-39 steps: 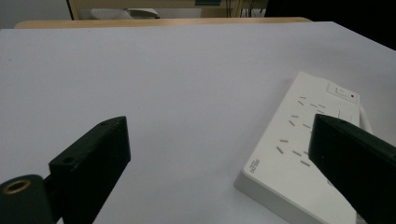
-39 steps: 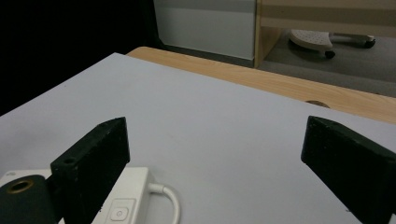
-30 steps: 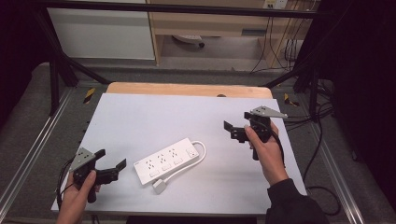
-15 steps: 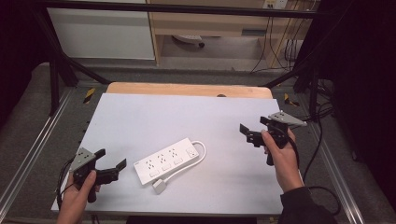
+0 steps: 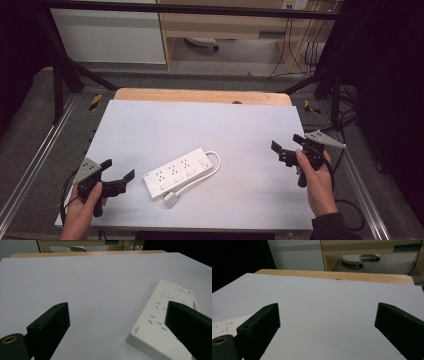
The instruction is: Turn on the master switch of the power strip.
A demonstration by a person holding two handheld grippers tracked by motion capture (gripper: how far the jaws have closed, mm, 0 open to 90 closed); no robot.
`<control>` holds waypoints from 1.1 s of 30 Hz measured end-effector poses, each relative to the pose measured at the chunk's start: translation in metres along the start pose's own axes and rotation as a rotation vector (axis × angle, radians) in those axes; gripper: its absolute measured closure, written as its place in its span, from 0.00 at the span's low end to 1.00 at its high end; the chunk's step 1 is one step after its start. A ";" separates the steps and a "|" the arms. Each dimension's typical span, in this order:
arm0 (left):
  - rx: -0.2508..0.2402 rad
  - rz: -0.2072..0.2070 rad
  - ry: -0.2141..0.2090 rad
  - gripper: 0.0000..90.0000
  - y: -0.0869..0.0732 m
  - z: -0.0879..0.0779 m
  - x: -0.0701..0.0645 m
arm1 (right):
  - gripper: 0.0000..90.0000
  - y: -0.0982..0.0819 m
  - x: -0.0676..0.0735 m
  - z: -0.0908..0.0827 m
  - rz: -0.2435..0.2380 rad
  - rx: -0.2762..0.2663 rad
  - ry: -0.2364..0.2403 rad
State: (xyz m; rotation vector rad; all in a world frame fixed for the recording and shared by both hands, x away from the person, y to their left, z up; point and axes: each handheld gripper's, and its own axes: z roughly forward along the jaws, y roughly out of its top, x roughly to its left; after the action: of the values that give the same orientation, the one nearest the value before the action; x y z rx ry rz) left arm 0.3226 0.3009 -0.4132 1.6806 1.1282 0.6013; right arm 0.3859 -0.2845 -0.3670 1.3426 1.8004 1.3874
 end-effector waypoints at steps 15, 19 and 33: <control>-0.001 0.000 0.000 0.06 0.000 0.000 0.000 | 0.08 -0.035 -0.016 -0.014 0.010 0.003 -0.032; -0.001 0.000 0.001 0.06 0.000 -0.001 0.000 | 0.08 -0.045 -0.016 -0.015 -0.006 0.002 -0.038; -0.008 -0.002 0.001 0.06 0.000 -0.001 0.000 | 0.06 -0.076 -0.016 -0.010 -0.018 0.041 -0.036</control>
State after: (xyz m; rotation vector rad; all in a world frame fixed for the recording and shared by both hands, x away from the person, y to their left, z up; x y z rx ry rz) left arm 0.3221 0.3015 -0.4127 1.6724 1.1262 0.6045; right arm 0.3537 -0.3032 -0.4362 1.3601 1.8224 1.3147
